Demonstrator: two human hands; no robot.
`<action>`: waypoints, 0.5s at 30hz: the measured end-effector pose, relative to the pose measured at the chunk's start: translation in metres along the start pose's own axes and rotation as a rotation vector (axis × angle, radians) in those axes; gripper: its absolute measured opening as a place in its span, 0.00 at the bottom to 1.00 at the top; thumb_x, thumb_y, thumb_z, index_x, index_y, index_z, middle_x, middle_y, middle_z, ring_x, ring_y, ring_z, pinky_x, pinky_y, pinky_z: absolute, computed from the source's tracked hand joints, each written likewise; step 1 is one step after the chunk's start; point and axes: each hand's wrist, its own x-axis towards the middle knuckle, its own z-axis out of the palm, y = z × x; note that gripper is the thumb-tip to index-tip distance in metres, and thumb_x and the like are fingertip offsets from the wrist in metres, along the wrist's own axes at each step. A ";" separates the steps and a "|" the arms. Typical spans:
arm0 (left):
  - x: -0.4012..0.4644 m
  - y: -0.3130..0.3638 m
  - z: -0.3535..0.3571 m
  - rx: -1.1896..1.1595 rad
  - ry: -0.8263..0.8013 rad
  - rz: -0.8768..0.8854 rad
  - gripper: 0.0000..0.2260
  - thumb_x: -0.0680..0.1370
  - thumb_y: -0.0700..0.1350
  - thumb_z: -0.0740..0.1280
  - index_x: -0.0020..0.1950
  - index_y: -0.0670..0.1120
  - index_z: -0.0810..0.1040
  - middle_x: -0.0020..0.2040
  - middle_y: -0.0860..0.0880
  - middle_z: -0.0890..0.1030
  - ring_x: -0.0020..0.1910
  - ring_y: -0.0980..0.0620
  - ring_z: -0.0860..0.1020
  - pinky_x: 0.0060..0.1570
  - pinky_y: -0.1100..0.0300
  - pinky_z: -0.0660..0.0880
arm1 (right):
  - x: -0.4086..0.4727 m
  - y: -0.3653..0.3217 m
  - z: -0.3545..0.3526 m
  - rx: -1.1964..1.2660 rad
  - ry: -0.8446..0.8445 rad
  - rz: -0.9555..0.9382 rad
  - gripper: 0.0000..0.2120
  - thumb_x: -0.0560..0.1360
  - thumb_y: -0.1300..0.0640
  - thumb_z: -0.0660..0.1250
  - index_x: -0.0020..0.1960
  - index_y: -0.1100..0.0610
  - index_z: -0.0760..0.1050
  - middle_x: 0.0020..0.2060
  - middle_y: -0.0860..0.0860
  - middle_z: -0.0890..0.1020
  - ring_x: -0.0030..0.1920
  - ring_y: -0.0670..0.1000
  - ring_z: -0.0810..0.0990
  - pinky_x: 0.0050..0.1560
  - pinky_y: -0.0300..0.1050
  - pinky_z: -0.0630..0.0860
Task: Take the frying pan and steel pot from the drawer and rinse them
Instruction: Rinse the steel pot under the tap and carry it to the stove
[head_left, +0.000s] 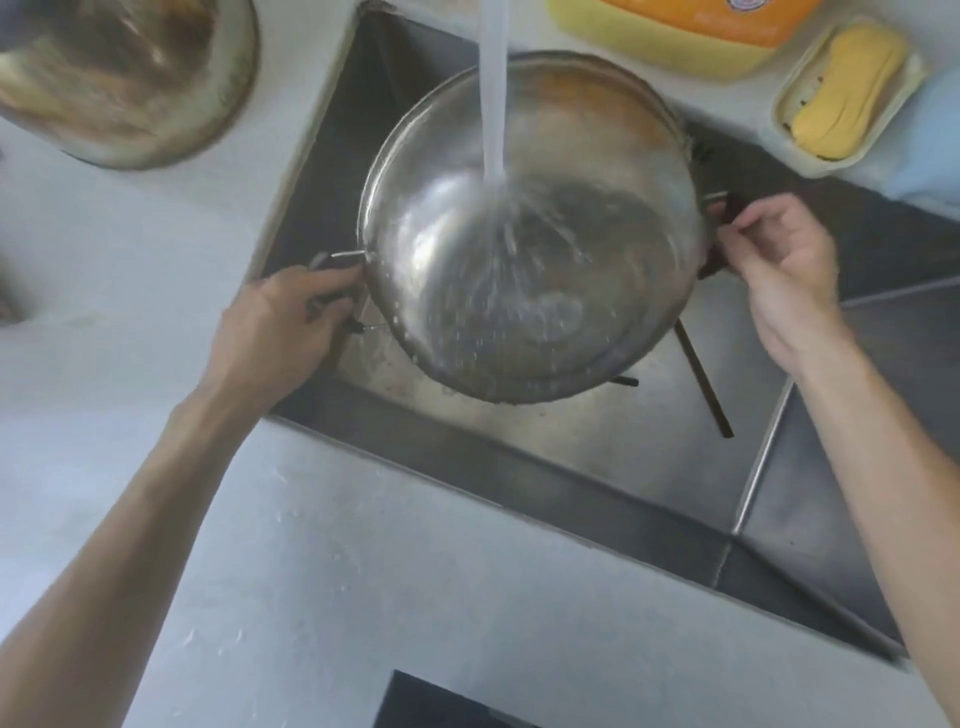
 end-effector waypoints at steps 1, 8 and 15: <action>-0.001 0.004 -0.007 0.052 0.053 0.057 0.13 0.76 0.48 0.65 0.59 0.61 0.78 0.50 0.48 0.82 0.50 0.42 0.81 0.49 0.45 0.76 | -0.002 0.011 0.001 0.004 0.013 0.046 0.11 0.74 0.63 0.68 0.41 0.48 0.72 0.36 0.42 0.81 0.41 0.43 0.78 0.48 0.43 0.73; -0.001 0.040 -0.047 0.306 0.284 0.422 0.11 0.77 0.47 0.62 0.52 0.52 0.84 0.31 0.48 0.74 0.33 0.43 0.75 0.27 0.51 0.73 | -0.015 0.075 0.041 0.027 -0.032 0.370 0.08 0.75 0.71 0.62 0.53 0.64 0.69 0.40 0.49 0.81 0.37 0.46 0.80 0.37 0.39 0.78; 0.007 0.046 -0.045 0.191 0.124 0.140 0.05 0.71 0.50 0.68 0.44 0.56 0.82 0.30 0.53 0.76 0.38 0.44 0.79 0.41 0.50 0.76 | -0.008 0.067 0.036 -0.101 -0.107 0.441 0.09 0.75 0.68 0.61 0.53 0.58 0.72 0.38 0.53 0.79 0.31 0.46 0.77 0.31 0.36 0.75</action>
